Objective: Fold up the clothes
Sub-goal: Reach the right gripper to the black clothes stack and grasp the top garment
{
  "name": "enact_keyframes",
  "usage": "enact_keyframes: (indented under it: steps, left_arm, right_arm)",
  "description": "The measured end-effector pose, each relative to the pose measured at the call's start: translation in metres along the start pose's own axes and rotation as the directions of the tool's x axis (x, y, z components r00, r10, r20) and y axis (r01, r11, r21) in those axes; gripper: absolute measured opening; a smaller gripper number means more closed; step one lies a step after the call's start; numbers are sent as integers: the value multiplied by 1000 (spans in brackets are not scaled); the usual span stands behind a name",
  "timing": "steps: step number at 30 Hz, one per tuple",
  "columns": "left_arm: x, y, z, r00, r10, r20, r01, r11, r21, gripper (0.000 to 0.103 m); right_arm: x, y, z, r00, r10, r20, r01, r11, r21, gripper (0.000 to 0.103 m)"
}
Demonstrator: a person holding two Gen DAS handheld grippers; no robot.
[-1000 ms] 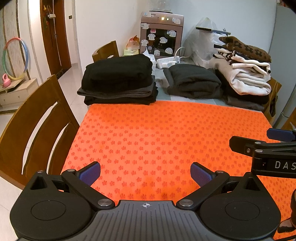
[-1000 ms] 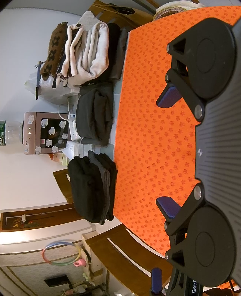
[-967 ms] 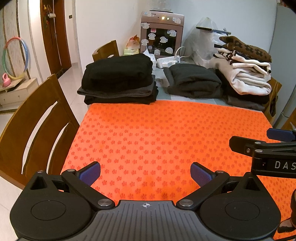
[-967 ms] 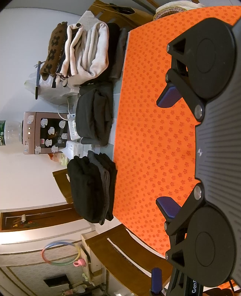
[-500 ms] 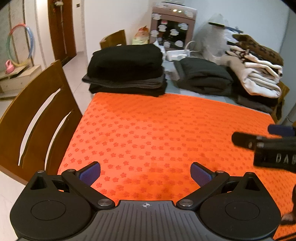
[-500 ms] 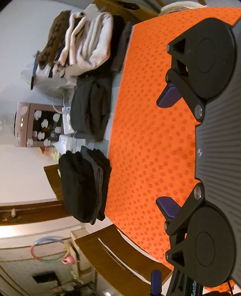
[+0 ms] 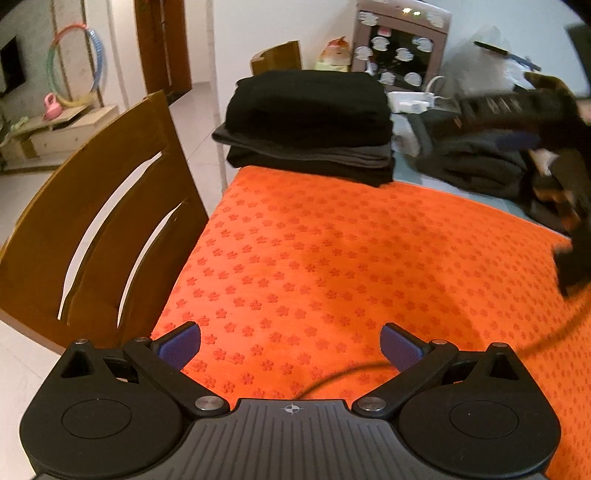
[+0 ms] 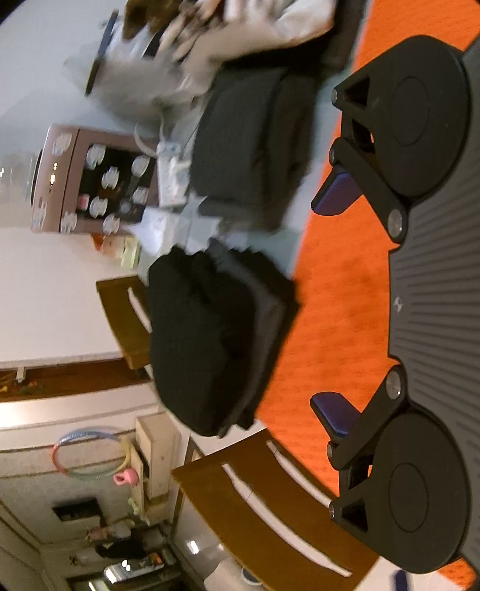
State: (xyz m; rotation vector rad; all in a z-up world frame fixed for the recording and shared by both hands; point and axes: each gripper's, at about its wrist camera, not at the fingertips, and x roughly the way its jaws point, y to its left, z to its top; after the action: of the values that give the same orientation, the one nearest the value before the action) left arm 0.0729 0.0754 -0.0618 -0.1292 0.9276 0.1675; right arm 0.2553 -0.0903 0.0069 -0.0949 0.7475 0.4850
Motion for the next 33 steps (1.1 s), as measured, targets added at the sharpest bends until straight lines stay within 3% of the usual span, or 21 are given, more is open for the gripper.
enact_keyframes:
  steps: [10, 18, 19, 20, 22, 25, 33]
  left_arm:
    - [19, 12, 15, 1000, 29, -10, -29, 997, -68, 103]
    - [26, 16, 18, 999, 34, -15, -35, 997, -74, 103]
    - [26, 16, 18, 999, 35, -10, -35, 997, -73, 103]
    - [25, 16, 18, 999, 36, -5, -36, 997, -73, 103]
    - [22, 18, 19, 999, 37, 9, -36, 997, -74, 103]
    - [15, 22, 19, 999, 42, 35, -39, 996, -82, 103]
    - [-4, 46, 12, 993, 73, 91, -60, 990, -130, 99]
  right_arm:
    - [111, -4, 69, 997, 74, -34, -71, 994, 84, 99]
    - [150, 3, 77, 996, 81, -49, -72, 986, 153, 74]
    - [150, 5, 76, 997, 70, -40, -64, 989, 135, 62]
    - [147, 6, 77, 998, 62, -32, -57, 991, 122, 42]
    - [140, 6, 78, 998, 58, -19, -55, 991, 120, 25]
    - [124, -4, 79, 996, 91, 4, -91, 983, 157, 8]
    - [33, 3, 59, 982, 166, 92, -178, 974, 142, 7]
